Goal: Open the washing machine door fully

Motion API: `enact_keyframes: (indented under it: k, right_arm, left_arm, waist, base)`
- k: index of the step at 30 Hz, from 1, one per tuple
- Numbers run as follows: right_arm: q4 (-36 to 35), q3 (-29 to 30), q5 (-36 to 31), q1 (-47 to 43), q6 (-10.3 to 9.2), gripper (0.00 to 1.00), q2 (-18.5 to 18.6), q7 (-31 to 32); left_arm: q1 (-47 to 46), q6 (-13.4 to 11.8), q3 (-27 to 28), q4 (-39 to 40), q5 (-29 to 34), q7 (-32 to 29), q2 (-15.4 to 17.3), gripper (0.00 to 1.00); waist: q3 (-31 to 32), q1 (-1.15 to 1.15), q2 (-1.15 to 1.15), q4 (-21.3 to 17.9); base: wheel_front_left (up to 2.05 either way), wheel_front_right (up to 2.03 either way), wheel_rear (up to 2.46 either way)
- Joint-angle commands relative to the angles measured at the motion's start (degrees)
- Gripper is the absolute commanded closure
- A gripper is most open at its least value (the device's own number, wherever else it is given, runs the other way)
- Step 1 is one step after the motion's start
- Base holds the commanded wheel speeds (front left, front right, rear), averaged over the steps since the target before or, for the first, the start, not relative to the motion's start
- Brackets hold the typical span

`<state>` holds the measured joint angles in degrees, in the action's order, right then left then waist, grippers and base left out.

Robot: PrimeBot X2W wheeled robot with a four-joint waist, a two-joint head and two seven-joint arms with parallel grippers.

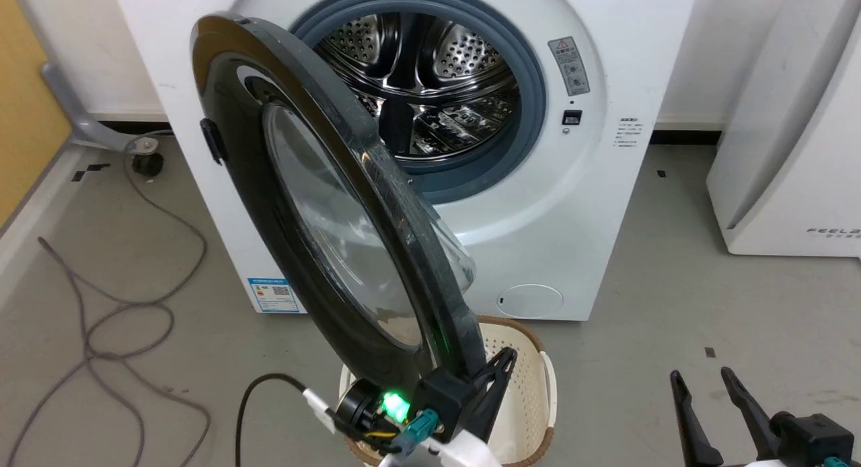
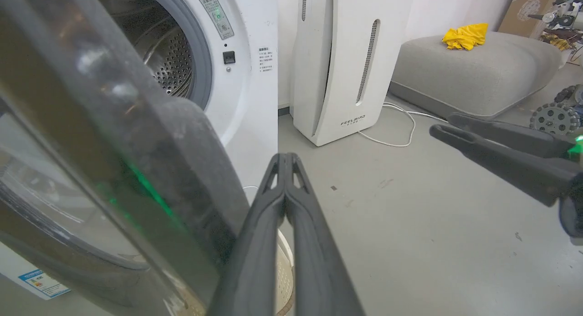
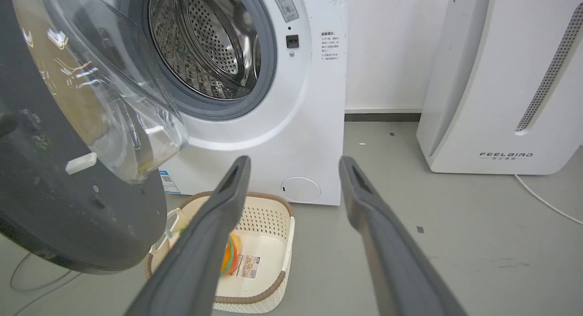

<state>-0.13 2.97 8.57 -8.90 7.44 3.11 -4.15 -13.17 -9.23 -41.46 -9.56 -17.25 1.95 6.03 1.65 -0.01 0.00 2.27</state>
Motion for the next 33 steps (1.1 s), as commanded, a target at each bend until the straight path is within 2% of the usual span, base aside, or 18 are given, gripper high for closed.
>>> enact_keyframes:
  k: [1, 12, 20, 25, 33]
  right_arm:
    - [0.1, 0.1, 0.0, -0.7, 0.05, 0.00, -0.2, -0.2]
    - [1.0, -0.5, -0.2, -0.4, 0.05, 0.00, -0.2, 0.7]
    - [1.3, -0.2, -0.2, -0.7, 0.05, 0.00, -0.2, 1.5]
    - [1.0, 0.6, -0.2, -1.0, 0.05, 0.00, -0.2, 1.7]
    - [0.6, 1.7, 0.3, -1.1, 0.05, 0.00, -0.2, 1.5]
  left_arm:
    - [0.9, -1.9, 2.3, -0.6, 0.1, 0.1, 2.7, 1.00]
    - [8.0, -7.4, 4.5, 9.8, 1.0, -0.3, 7.6, 1.00]
    - [14.8, -13.7, 7.7, 18.1, 1.0, -0.7, 9.8, 1.00]
    - [19.0, -17.5, 10.2, 22.1, 1.1, -1.1, 11.7, 1.00]
    - [22.0, -21.1, 15.4, 24.5, 0.8, 0.1, 14.5, 1.00]
  waist:
    - [0.0, 0.01, 0.00, 0.4]
    - [0.1, 0.01, 0.00, 2.6]
    - [0.3, 0.01, 0.00, 5.0]
    - [0.2, 0.01, 0.00, 7.6]
    - [-0.3, 0.01, 0.00, 12.0]
  base:
    - [0.00, 0.00, 0.00]
    - [0.00, 0.00, 0.00]
    - [0.00, 0.00, 0.00]
    - [0.00, 0.00, 0.00]
    - [0.00, 0.00, 0.00]
